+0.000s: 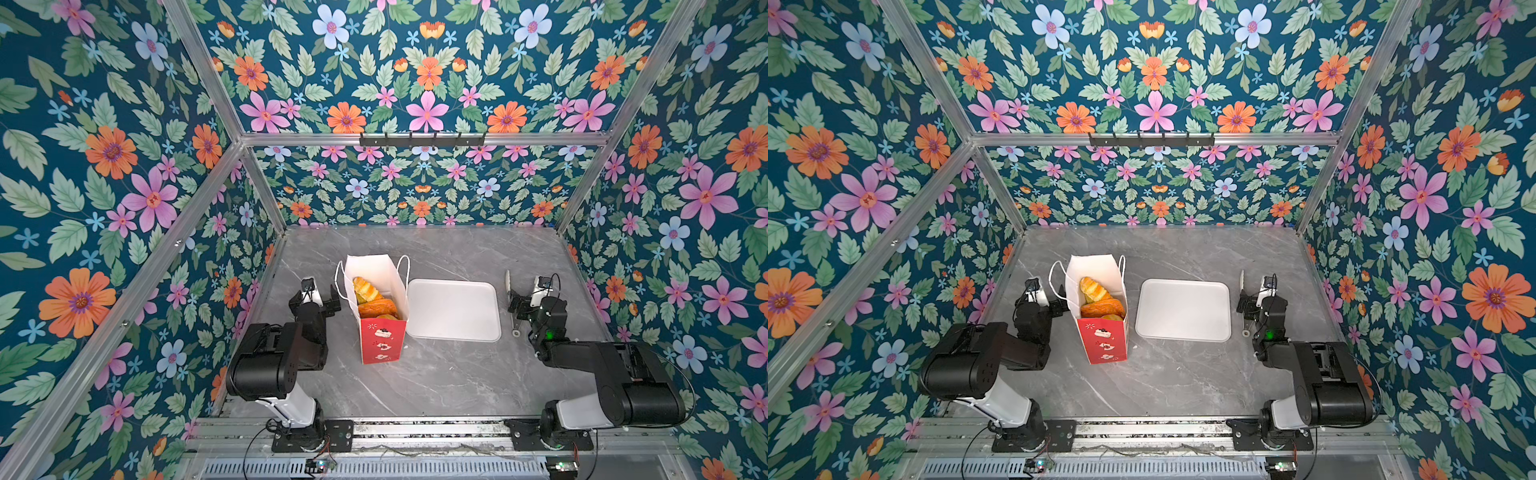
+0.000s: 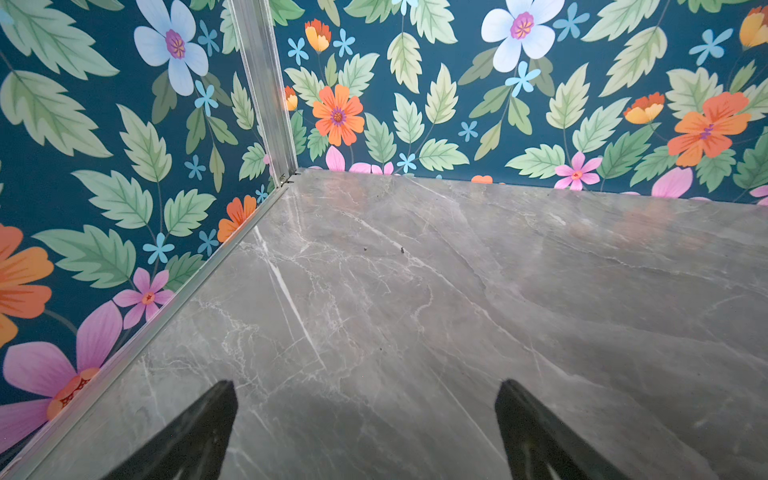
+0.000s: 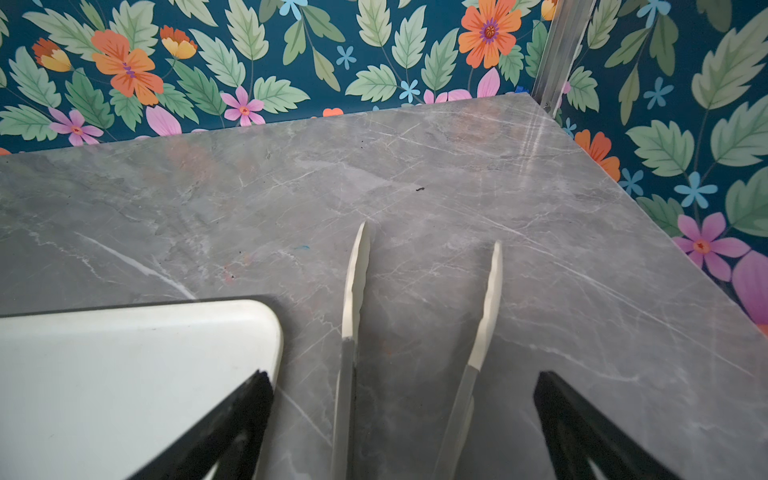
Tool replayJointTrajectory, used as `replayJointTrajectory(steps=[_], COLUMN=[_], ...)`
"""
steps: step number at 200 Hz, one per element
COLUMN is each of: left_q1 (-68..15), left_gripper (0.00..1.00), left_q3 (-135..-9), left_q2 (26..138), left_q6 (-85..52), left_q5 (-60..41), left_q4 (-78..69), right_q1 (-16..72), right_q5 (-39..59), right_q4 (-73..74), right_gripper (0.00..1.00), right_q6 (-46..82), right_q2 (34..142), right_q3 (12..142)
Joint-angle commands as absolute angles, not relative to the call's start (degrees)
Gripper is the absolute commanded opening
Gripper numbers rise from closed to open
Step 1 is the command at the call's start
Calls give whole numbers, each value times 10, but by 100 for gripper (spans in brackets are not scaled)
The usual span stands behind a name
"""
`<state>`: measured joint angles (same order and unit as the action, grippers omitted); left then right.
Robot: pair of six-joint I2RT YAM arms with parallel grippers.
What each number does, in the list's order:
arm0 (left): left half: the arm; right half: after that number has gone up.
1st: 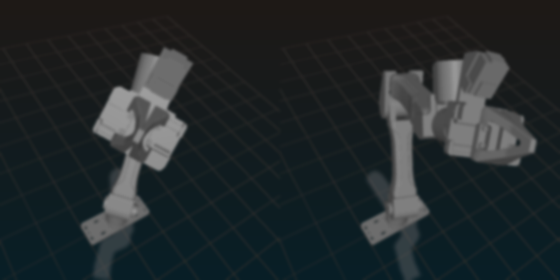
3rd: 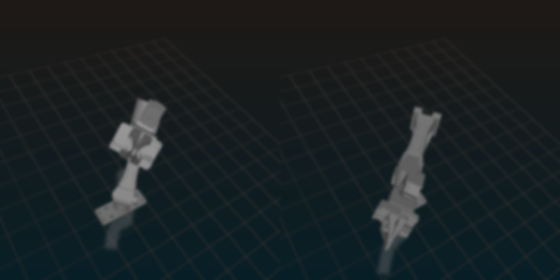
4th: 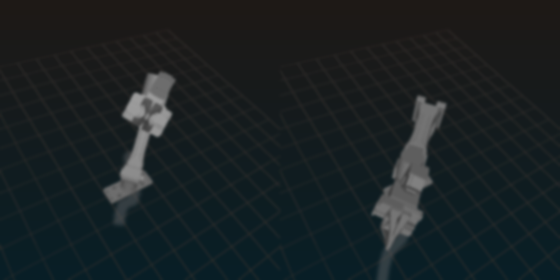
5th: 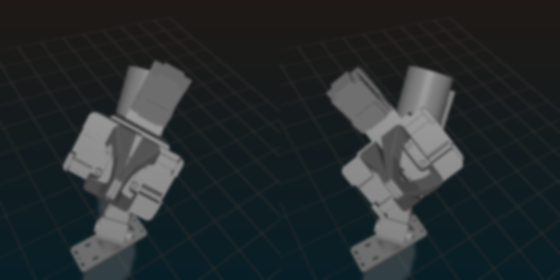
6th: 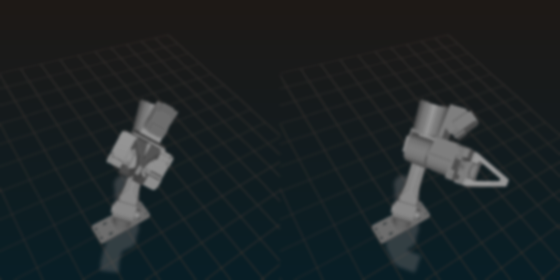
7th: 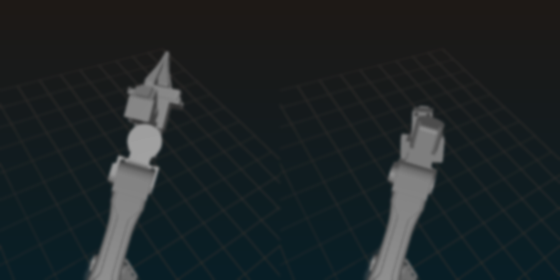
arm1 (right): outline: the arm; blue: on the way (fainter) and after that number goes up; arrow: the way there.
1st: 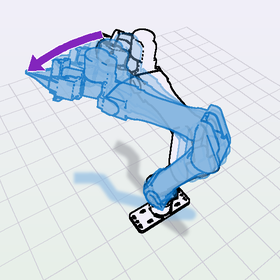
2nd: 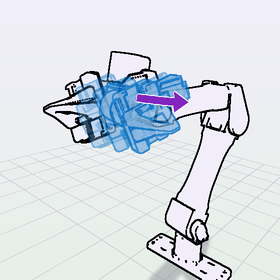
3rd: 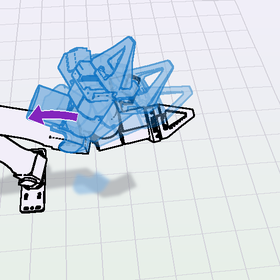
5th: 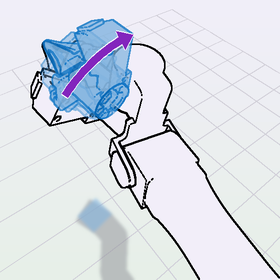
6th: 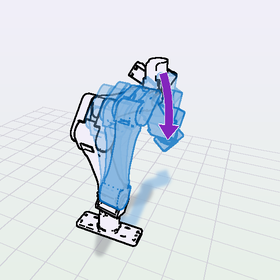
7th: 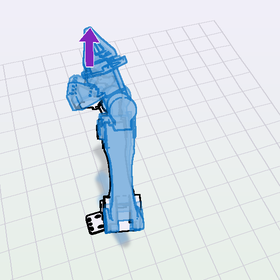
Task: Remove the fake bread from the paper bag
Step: 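Raise both arms from rest toward the bag and the tongs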
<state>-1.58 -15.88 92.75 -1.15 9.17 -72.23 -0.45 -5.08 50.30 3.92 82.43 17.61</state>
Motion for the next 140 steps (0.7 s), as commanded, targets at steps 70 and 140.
replayJointTrajectory(steps=[70,140], left_q1=[-16,-16], left_gripper=[100,100], left_q3=[-159,-150], left_q2=[927,797], left_q6=[-4,-18], left_q5=[92,138], left_q4=[-729,-640], right_q1=[-4,22], right_q5=[-51,-137], right_q4=[505,419], right_gripper=[99,99], right_q6=[38,34], right_q2=[825,723], right_q3=[178,183])
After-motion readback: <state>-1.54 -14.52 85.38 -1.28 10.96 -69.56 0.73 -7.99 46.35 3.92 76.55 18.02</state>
